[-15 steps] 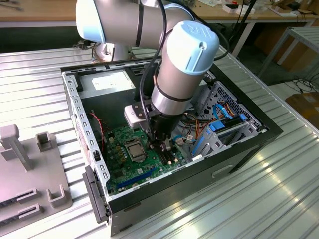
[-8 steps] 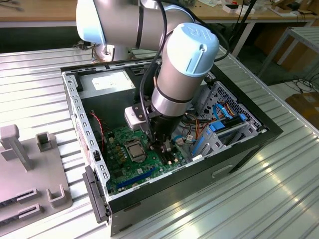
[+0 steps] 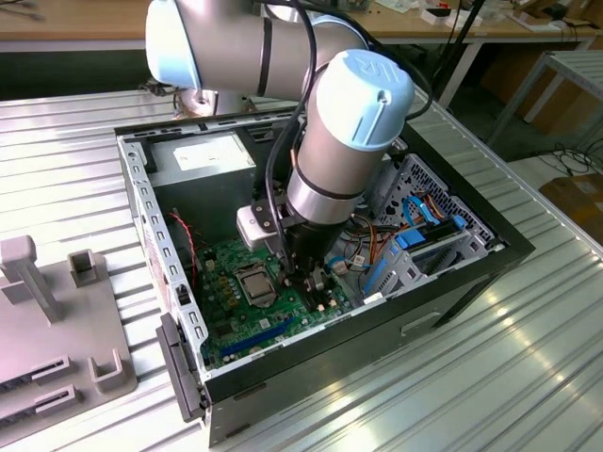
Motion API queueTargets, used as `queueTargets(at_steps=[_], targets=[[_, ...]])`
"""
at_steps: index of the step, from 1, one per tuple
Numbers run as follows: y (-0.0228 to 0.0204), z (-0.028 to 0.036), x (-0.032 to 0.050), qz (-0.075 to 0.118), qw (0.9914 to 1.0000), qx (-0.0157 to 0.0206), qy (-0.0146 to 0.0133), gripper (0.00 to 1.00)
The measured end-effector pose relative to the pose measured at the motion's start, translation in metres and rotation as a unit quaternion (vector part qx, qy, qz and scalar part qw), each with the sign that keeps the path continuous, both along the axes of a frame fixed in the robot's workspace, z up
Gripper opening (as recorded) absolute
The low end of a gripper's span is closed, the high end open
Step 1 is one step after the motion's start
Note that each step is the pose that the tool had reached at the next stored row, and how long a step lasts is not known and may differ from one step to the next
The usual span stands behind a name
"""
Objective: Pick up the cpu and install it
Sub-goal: 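Install the first cpu locking lever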
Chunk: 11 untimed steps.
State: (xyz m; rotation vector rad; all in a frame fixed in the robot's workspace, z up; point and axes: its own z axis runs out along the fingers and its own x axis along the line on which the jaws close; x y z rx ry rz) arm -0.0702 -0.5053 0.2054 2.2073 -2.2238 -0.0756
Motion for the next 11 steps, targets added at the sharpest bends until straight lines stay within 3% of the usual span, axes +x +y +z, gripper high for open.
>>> queueTargets(at_steps=[11], targets=[[0.0,-0.0048,0.0023,0.003,1.0,0.0,0.0,0.11]])
